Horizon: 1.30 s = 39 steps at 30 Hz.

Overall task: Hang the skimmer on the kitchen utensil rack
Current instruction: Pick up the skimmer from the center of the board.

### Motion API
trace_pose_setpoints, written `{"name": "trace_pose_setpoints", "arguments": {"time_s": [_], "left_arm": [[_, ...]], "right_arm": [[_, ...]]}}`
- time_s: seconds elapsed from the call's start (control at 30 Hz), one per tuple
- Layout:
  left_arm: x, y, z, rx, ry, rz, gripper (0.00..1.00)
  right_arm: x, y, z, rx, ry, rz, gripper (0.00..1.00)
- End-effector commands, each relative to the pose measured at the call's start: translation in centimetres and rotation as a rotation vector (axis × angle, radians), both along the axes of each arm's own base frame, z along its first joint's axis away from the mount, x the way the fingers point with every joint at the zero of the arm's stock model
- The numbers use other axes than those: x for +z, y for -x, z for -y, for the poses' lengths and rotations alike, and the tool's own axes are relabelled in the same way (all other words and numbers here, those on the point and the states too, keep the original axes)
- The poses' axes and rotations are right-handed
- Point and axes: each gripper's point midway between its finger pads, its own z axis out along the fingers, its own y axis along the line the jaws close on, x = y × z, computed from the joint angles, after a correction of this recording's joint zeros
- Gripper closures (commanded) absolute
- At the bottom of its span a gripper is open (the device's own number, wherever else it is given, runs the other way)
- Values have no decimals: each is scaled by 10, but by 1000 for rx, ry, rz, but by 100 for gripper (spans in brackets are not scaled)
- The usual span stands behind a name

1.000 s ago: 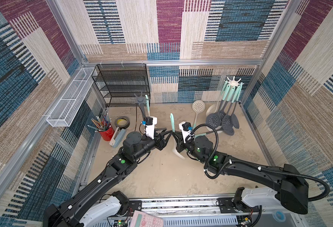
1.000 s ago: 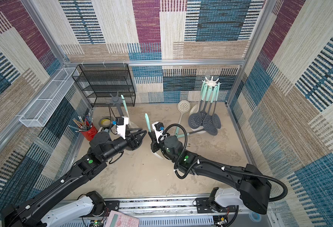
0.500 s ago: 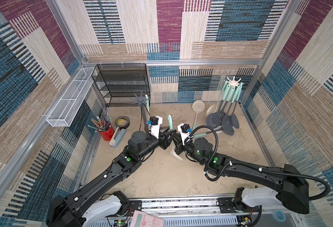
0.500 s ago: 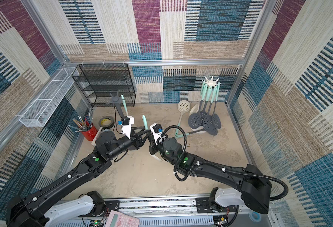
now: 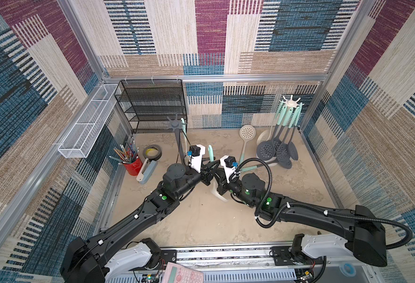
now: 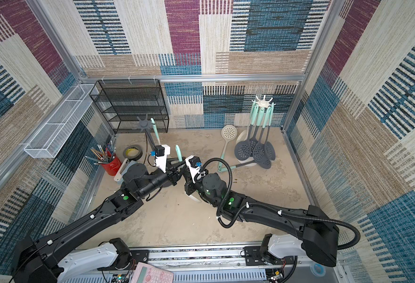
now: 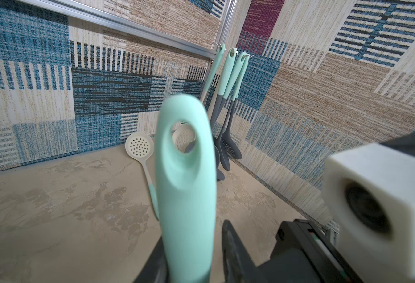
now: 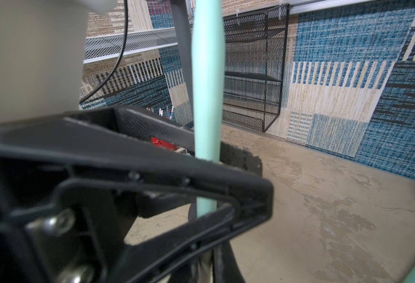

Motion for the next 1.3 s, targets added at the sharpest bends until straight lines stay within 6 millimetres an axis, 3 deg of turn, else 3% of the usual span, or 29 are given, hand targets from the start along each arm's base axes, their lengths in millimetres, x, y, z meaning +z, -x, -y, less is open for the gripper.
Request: {"name": "trace_pose_setpoints", "arguments": {"time_s": [0.0, 0.27, 0.5, 0.67, 0.77, 1.27], "left_arm": [[4, 1, 2, -11, -21, 51, 73], [4, 3, 3, -21, -16, 46, 88], [9, 8, 1, -39, 2, 35, 100], [19, 20, 3, -91, 4, 41, 100], [24, 29, 2, -123, 6, 51, 100], [50, 51, 1, -283, 50, 94, 100]], "right_arm": [[13, 3, -3, 15, -36, 36, 100], [9, 2, -3, 8, -17, 42, 99], [3, 4, -3, 21, 13, 63, 81], [5, 10, -3, 67, 43, 107, 66], [6, 13, -2, 119, 48, 125, 62], [9, 51, -9, 612, 72, 153, 57]]}}
